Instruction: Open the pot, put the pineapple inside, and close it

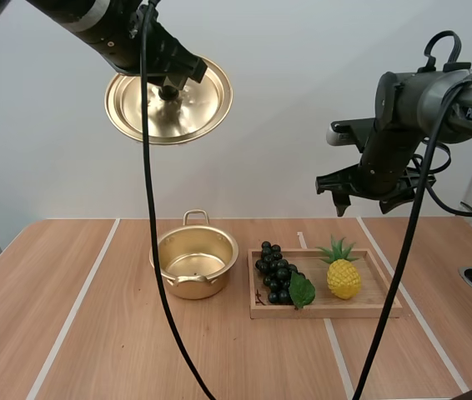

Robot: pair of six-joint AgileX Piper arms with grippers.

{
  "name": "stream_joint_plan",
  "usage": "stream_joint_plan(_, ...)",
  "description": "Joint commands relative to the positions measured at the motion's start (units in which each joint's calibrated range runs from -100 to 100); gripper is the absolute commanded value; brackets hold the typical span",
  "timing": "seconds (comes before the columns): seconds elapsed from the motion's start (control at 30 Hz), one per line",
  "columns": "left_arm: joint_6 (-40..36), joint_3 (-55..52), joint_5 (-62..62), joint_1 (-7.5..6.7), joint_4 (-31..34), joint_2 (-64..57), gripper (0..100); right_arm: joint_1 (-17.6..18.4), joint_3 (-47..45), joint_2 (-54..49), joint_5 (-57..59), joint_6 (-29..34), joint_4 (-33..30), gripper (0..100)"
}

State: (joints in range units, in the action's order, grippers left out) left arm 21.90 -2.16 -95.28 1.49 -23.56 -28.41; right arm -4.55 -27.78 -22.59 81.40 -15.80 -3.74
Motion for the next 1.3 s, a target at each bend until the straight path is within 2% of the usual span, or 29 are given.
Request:
stream_joint_plan(0.0, 0.26, 0.56, 1.32, 0.01, -0.40, -0.76, 0, -0.20, -0.20, -0.44, 0.44, 0.20, 0.97, 100)
stream_joint_plan(0.07, 0.26, 0.56, 1.32, 0.01, -0.40, -0.76, 0, -0.20, -0.20, -0.44, 0.39, 2.76, 3.19, 100)
stream_joint_plan(0.43, 0.25, 0.56, -0.67, 0.01, -0.40, -0.76, 0, -0.20, -2.23, -0.44, 0.79, 4.51, 9.22, 100)
stream_joint_plan(0.8, 0.25, 0.56, -2.72, 0.01, -0.40, -0.76, 0, -0.20, -11.21, -0.44, -16.12, 4.51, 7.08, 100)
stream_joint_plan(1.1, 0.25, 0.56, -3.40, 0.01, -0.40, -0.76, 0, -0.20, -11.21, -0.44, -13.16, 4.51, 6.92, 100)
stream_joint_plan(1.27, 0.25, 0.56, -3.40, 0.01, -0.40, -0.76, 0, -0.20, -13.11, -0.44, -13.79, 4.29, 2.48, 100)
